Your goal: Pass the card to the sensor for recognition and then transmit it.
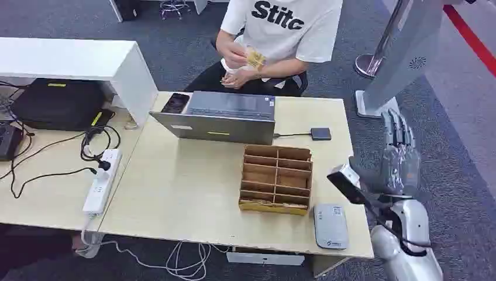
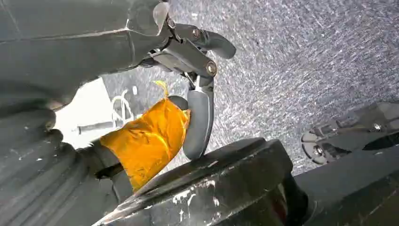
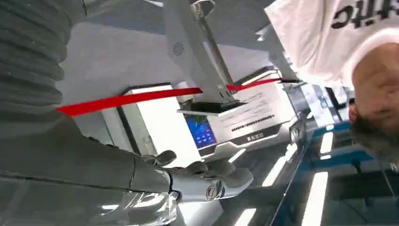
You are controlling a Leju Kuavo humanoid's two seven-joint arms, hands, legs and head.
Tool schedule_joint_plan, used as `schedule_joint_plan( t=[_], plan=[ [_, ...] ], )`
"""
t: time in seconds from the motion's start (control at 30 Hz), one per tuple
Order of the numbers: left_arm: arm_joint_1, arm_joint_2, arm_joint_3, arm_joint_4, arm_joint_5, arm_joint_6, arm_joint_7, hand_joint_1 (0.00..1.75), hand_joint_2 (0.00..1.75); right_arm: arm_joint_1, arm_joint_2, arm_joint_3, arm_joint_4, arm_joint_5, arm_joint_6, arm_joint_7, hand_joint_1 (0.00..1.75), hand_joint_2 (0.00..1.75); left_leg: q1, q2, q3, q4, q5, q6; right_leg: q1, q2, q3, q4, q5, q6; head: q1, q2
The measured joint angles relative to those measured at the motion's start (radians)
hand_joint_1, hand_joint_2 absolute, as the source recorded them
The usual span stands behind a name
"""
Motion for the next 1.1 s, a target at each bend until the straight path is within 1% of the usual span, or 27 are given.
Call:
schedule_joint_plan(
  t=[0.07,0.2,0.23,0.27,0.3,0.33,0.37,0.43,0.53,0.6,0.63,0.7,0.77,0.8,0.83,0.87,0.93,0.97,1.0,1.07,1.1],
  plan=[
    [-0.001,0.002,-0.003,0.0,-0.013,-0.005,0.001,0.0,1.75,-0.1,-0.004,0.022,0.106,0.003,0.02,0.027,0.0,1.75,0.0,-0.001,0.0,0.0,0.001,-0.001,0.0,-0.001,0.0,0.0,0.0,0.0,0.0,0.0],
    [-0.005,0.005,-0.019,0.0,-0.032,-0.014,0.008,0.0,1.75,-0.244,-0.003,0.05,0.293,0.0,0.035,0.077,0.0,1.75,0.0,-0.003,-0.001,0.0,0.001,-0.001,0.0,-0.003,0.0,0.0,0.0,-0.001,0.0,0.0],
    [-0.006,0.005,-0.02,0.0,-0.035,-0.016,0.011,0.0,1.75,-0.275,-0.002,0.053,0.337,-0.015,0.033,0.086,0.05,1.75,0.0,-0.003,-0.001,0.0,0.001,-0.001,0.0,-0.003,0.0,0.0,0.0,-0.001,0.0,0.0],
    [-0.007,0.006,-0.023,0.0,-0.037,-0.019,0.012,0.0,1.75,-0.294,0.002,0.054,0.372,-0.031,0.031,0.093,0.26,1.75,0.0,-0.003,-0.002,0.0,0.001,-0.001,0.0,-0.003,0.0,0.0,0.0,-0.001,0.0,0.0],
    [-0.008,0.007,-0.028,0.0,-0.039,-0.022,0.013,0.0,1.75,-0.315,0.006,0.054,0.402,-0.042,0.028,0.097,0.26,1.75,0.0,-0.003,-0.002,0.0,0.0,-0.001,0.0,-0.003,0.0,0.0,0.0,-0.001,0.0,0.0],
    [-0.009,0.007,-0.03,0.0,-0.043,-0.023,0.014,0.0,1.75,-0.332,0.011,0.054,0.431,-0.046,0.021,0.097,1.73,1.75,0.0,-0.003,-0.002,0.0,0.0,-0.001,0.0,-0.003,-0.001,0.0,0.0,-0.001,0.0,0.0],
    [-0.01,0.007,-0.032,0.0,-0.045,-0.024,0.014,0.0,1.75,-0.346,0.019,0.054,0.461,-0.053,0.006,0.094,1.69,1.75,0.0,-0.003,-0.002,0.0,0.0,-0.001,0.0,-0.003,-0.001,0.0,0.0,-0.001,0.0,0.0],
    [-0.01,0.007,-0.034,0.0,-0.048,-0.026,0.014,0.0,1.75,-0.367,0.031,0.054,0.503,-0.056,-0.017,0.087,1.69,1.75,0.0,-0.003,-0.002,0.0,0.0,-0.001,0.0,-0.003,-0.001,0.0,0.0,-0.001,0.0,0.0],
    [-0.011,0.008,-0.035,0.0,-0.051,-0.027,0.014,0.0,1.75,-0.382,0.045,0.054,0.547,-0.055,-0.029,0.086,1.69,1.75,0.0,-0.003,-0.002,0.0,0.0,-0.001,0.001,-0.003,-0.001,0.0,0.0,-0.001,0.0,0.0],
    [-0.011,0.008,-0.037,0.0,-0.051,-0.027,0.014,0.0,1.75,-0.394,0.054,0.054,0.575,-0.054,-0.029,0.086,1.59,1.75,0.0,-0.003,-0.002,0.0,0.0,-0.001,0.001,-0.003,-0.002,0.0,0.0,-0.001,0.0,0.0],
    [-0.011,0.008,-0.038,0.0,-0.051,-0.027,0.014,0.0,1.75,-0.395,0.056,0.054,0.582,-0.054,-0.03,0.085,1.5,1.75,0.0,-0.003,-0.002,0.0,0.0,-0.001,0.001,-0.003,-0.002,0.0,0.0,-0.001,0.0,0.0],
    [-0.011,0.008,-0.038,0.0,-0.052,-0.027,0.014,0.0,1.75,-0.395,0.062,0.054,0.589,-0.055,-0.033,0.082,1.45,1.75,0.0,-0.003,-0.003,0.0,0.0,-0.001,0.001,-0.003,-0.002,0.0,0.0,-0.001,0.0,0.0],
    [-0.011,0.008,-0.038,0.0,-0.055,-0.027,0.014,0.0,1.75,-0.396,0.068,0.055,0.594,-0.055,-0.041,0.077,1.52,1.75,0.0,-0.003,-0.003,0.0,0.0,-0.001,0.001,-0.003,-0.002,0.0,0.0,-0.001,0.0,0.0],
    [-0.011,0.008,-0.038,0.0,-0.055,-0.028,0.014,0.0,1.75,-0.397,0.071,0.055,0.598,-0.051,-0.043,0.077,1.52,1.75,0.0,-0.003,-0.003,0.0,0.0,-0.001,0.001,-0.003,-0.002,0.0,0.0,-0.001,0.0,0.0],
    [-0.011,0.008,-0.038,0.0,-0.058,-0.029,0.014,0.0,1.75,-0.399,0.074,0.055,0.601,-0.041,-0.043,0.078,1.64,1.75,0.0,-0.003,-0.003,0.0,0.0,-0.001,0.001,-0.003,-0.002,0.0,0.0,-0.001,0.0,0.0],
    [-0.011,0.008,-0.038,0.0,-0.059,-0.029,0.014,0.0,1.75,-0.4,0.077,0.055,0.602,-0.037,-0.043,0.078,1.71,1.75,0.0,-0.003,-0.003,0.0,0.0,-0.001,0.001,-0.003,-0.002,0.0,0.0,-0.001,0.0,0.0],
    [-0.011,0.008,-0.038,0.0,-0.062,-0.031,0.012,0.0,1.75,-0.401,0.081,0.058,0.603,-0.022,-0.043,0.08,1.71,1.75,0.0,-0.003,-0.003,0.0,0.0,-0.001,0.001,-0.003,-0.002,0.0,0.0,-0.001,0.0,0.0],
    [-0.011,0.008,-0.038,0.0,-0.063,-0.032,0.011,0.0,1.75,-0.402,0.084,0.062,0.603,-0.021,-0.043,0.079,1.75,1.75,0.0,-0.003,-0.003,0.0,0.0,-0.001,0.001,-0.003,-0.002,0.0,0.0,-0.001,0.0,0.0],
    [-0.011,0.008,-0.038,0.0,-0.063,-0.033,0.011,0.0,1.75,-0.402,0.086,0.063,0.601,-0.021,-0.043,0.075,1.75,1.75,0.0,-0.003,-0.003,0.0,0.0,-0.001,0.001,-0.003,-0.002,0.0,0.0,-0.001,0.0,0.0],
    [-0.011,0.008,-0.038,0.0,-0.063,-0.033,0.01,0.0,1.75,-0.402,0.087,0.065,0.588,-0.036,-0.043,0.054,1.75,1.75,0.0,-0.003,-0.003,0.0,0.0,-0.001,0.001,-0.003,-0.002,0.0,0.0,-0.001,0.0,0.0],
    [-0.011,0.008,-0.038,0.0,-0.06,-0.033,0.01,0.0,1.75,-0.4,0.087,0.067,0.571,-0.062,-0.043,0.031,1.75,1.75,0.0,-0.003,-0.003,0.0,0.0,-0.001,0.001,-0.003,-0.002,0.0,0.0,-0.001,0.0,0.0]
  ],
)
